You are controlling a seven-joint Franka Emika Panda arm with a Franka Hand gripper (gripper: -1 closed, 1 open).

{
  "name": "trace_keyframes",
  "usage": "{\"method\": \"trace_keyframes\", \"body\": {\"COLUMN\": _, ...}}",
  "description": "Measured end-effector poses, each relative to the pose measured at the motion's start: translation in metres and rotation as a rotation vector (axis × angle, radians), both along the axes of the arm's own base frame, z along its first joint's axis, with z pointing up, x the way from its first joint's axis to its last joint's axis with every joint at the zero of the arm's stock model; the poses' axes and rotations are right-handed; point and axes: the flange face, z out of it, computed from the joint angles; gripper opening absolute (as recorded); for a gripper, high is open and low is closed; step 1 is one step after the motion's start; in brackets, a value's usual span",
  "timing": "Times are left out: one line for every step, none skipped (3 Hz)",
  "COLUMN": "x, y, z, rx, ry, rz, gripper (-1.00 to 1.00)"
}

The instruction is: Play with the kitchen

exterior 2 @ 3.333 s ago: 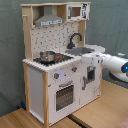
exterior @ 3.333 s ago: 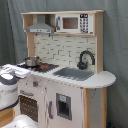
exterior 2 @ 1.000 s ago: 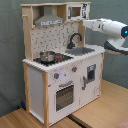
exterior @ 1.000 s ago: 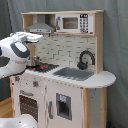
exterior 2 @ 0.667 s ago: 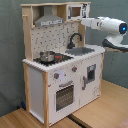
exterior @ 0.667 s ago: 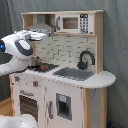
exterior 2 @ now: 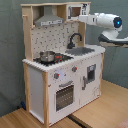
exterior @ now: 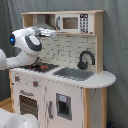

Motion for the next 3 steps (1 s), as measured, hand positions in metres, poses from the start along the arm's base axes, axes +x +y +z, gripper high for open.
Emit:
{"method": "trace_keyframes", "body": {"x": 0.019, "y": 0.002, "z": 0.007, "rx": -0.006, "ry": 0.024, "rz": -0.002, "gripper": 1.0}}
{"method": "trace_keyframes", "body": {"x": 0.041, "y": 0.006, "z": 0.009, "rx": -0.015, "ry": 0.051, "rz": -0.003, "gripper": 1.0}}
{"method": "trace_keyframes", "body": {"x": 0.061, "y": 0.008, "z": 0.01, "rx": -0.019, "ry": 0.066, "rz": -0.005, "gripper": 1.0}}
